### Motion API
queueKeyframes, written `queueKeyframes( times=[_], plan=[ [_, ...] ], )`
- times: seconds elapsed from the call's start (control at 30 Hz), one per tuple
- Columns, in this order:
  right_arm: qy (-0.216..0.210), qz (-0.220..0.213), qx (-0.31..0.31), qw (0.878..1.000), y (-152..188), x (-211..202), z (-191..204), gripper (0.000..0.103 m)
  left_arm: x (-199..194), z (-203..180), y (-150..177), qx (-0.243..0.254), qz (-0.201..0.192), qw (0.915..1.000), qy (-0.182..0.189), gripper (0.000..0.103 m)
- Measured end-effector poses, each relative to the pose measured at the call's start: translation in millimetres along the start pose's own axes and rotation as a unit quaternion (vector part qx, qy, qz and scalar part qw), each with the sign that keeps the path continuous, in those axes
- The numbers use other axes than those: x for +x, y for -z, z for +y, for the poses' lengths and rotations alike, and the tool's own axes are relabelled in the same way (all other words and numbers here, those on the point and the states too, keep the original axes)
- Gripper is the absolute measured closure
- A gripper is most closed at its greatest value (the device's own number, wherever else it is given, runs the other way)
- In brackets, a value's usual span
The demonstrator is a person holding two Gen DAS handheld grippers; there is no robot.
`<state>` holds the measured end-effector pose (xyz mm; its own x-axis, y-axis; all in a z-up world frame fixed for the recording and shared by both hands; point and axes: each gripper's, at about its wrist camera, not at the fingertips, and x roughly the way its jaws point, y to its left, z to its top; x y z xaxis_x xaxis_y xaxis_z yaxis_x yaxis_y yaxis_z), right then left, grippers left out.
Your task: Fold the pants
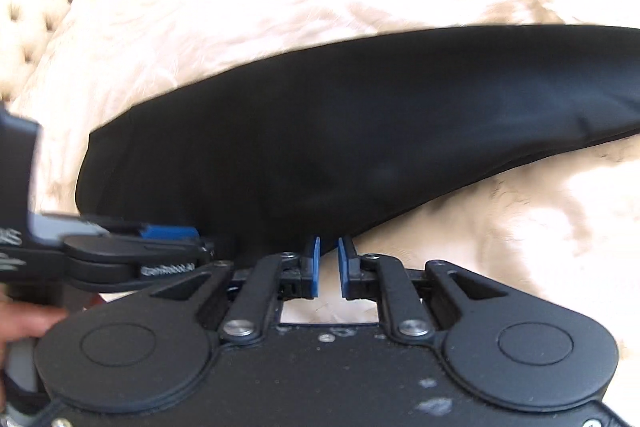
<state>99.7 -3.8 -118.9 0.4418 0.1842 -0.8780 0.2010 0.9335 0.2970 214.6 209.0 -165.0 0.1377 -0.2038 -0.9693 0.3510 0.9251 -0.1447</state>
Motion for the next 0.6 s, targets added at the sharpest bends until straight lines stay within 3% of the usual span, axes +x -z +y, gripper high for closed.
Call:
queueKeyframes(
  times=[0.2, 0.4, 0.53, 0.6],
  plan=[
    [0.020, -0.004, 0.004, 1.000, -11.8, 16.8, 1.5, 0.086, 0.6, 10.1, -2.3, -0.013, 0.009, 0.9996, 0.022, 0.063],
    [0.054, 0.051, -0.010, 0.997, -15.8, 80.8, 22.1, 0.083, 5.5, 7.8, -6.8, -0.002, 0.009, 0.9999, 0.011, 0.059],
    [0.050, 0.058, -0.012, 0.997, -13.7, 82.5, 8.2, 0.076, 12.0, -1.1, -7.2, 0.000, 0.012, 0.9998, 0.016, 0.041],
    [0.035, 0.059, -0.016, 0.998, -13.6, 81.4, 14.1, 0.062, 13.1, -7.4, -8.1, 0.007, 0.012, 0.9998, 0.012, 0.033]
  ],
)
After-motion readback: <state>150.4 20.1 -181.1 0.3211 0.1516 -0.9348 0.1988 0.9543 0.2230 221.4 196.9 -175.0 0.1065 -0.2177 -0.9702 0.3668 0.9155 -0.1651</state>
